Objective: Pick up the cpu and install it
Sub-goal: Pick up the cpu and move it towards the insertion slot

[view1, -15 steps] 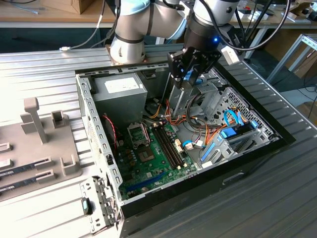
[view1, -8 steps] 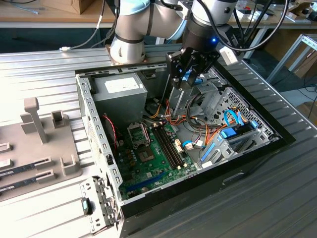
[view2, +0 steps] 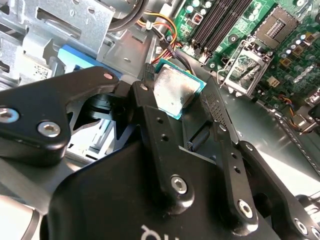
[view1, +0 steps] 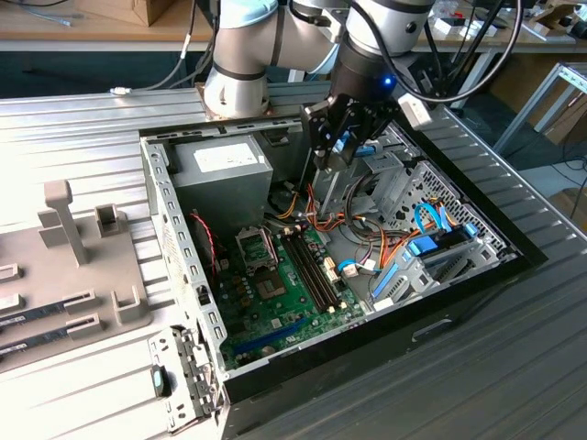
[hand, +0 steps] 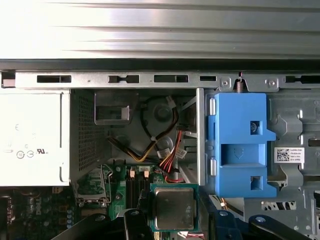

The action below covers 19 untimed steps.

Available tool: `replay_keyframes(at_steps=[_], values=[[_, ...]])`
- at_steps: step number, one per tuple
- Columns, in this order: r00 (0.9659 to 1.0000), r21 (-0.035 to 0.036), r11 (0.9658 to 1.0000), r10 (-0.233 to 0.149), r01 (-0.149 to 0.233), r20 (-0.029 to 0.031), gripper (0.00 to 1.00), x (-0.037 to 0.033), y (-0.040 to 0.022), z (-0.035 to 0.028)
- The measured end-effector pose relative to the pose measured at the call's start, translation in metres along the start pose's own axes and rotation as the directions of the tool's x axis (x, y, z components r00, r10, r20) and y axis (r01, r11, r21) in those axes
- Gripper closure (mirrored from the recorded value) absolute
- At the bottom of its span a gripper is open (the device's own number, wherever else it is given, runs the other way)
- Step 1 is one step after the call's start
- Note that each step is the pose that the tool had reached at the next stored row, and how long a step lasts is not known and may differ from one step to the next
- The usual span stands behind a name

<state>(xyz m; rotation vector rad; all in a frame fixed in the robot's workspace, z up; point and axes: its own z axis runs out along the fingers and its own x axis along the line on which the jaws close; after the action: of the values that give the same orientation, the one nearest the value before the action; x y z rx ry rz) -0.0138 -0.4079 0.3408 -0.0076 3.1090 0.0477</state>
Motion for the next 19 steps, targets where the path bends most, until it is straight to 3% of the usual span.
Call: replay_keyframes(at_steps=[16,19], values=[[1.0,0.0,1.0,0.0,0.0,-0.0001,0.53,0.0011,-0.0003,0.0083],[1.0,-0.0008,1.0,0.0,0.0,0.0002,0.53,0.0046,-0.0006,0.0085]])
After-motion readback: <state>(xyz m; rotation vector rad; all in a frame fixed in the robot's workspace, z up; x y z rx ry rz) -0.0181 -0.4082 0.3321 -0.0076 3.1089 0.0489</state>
